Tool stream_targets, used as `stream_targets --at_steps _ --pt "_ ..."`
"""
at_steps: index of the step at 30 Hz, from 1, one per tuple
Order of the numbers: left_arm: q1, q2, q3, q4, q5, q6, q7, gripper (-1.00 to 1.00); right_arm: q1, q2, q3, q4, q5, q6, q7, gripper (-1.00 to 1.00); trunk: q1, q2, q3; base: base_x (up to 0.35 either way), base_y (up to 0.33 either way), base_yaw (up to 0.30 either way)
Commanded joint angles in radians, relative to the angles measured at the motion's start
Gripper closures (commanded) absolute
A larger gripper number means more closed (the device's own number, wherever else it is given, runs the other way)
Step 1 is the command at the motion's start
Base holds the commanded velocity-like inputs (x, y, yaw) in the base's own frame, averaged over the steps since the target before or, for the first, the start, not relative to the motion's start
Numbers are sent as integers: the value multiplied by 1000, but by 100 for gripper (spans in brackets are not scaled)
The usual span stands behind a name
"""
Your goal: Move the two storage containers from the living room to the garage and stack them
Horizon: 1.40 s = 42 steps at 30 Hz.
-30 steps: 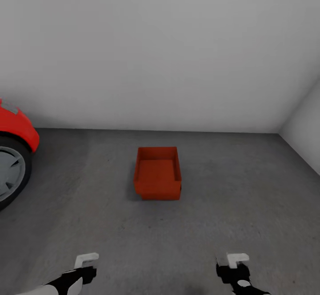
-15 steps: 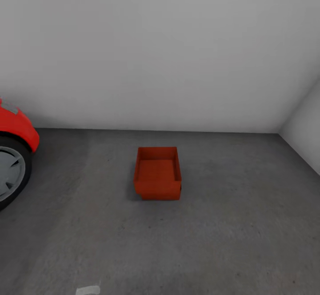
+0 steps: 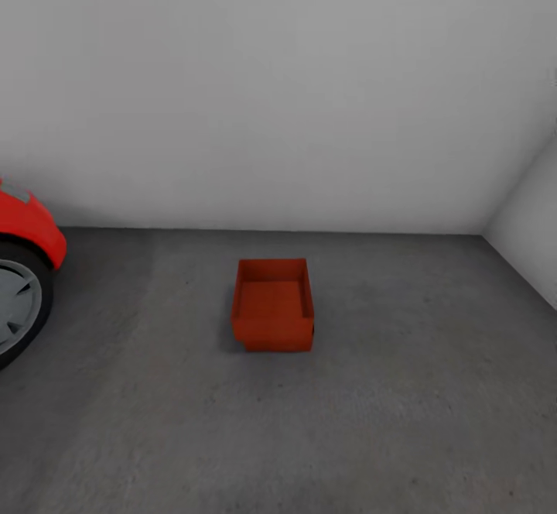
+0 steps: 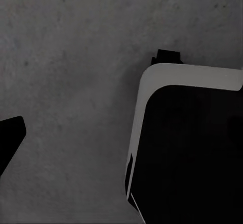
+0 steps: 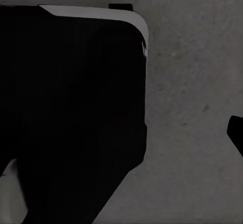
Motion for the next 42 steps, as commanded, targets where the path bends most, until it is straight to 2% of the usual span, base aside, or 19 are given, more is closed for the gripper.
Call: stream_targets --at_steps 1,42 --pt "0 0 -9 -1 6 -7 2 -100 -1 1 9 3 -8 -6 -2 -100 0 -1 1 0 0 -15" --pt "1 2 -9 -4 0 -17 1 -100 -1 7 10 3 -6 -7 -2 -100 0 -1 66 0 0 -1"
